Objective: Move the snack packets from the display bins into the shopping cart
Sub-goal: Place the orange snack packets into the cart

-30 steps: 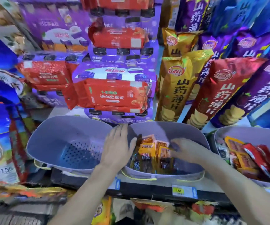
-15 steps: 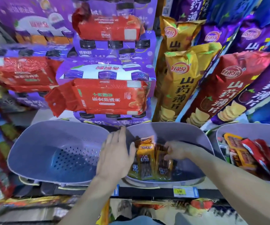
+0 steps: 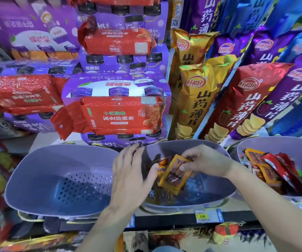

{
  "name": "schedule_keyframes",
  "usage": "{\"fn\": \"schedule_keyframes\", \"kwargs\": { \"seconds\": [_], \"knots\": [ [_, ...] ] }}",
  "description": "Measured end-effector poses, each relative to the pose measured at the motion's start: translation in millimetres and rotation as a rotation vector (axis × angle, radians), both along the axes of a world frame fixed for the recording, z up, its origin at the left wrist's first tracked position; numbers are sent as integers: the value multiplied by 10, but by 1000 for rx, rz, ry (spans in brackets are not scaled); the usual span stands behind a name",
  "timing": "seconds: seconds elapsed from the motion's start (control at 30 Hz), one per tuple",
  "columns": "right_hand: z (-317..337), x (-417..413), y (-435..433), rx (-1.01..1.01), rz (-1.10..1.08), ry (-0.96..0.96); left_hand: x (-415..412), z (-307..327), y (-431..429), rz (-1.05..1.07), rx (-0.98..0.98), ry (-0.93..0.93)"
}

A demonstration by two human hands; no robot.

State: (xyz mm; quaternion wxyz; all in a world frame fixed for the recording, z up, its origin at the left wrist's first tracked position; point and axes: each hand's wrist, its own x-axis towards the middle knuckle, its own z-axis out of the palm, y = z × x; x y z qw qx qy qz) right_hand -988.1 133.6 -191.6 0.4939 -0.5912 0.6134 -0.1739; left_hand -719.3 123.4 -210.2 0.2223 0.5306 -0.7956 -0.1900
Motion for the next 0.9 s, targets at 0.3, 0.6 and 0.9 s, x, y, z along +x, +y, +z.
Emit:
{"fn": "schedule_keyframes", "kwargs": {
  "seconds": [0.3,0.6,0.9],
  "knots": [
    [146,266,-111,37,-190,-470,-67,148,34,31,341,314],
    [-729,338,-236,520,-263,-100,37,45,18,325,403,691],
    [-928,593,-218,349,-113,94,36,8,-4,381,385,701]
  ]
}}
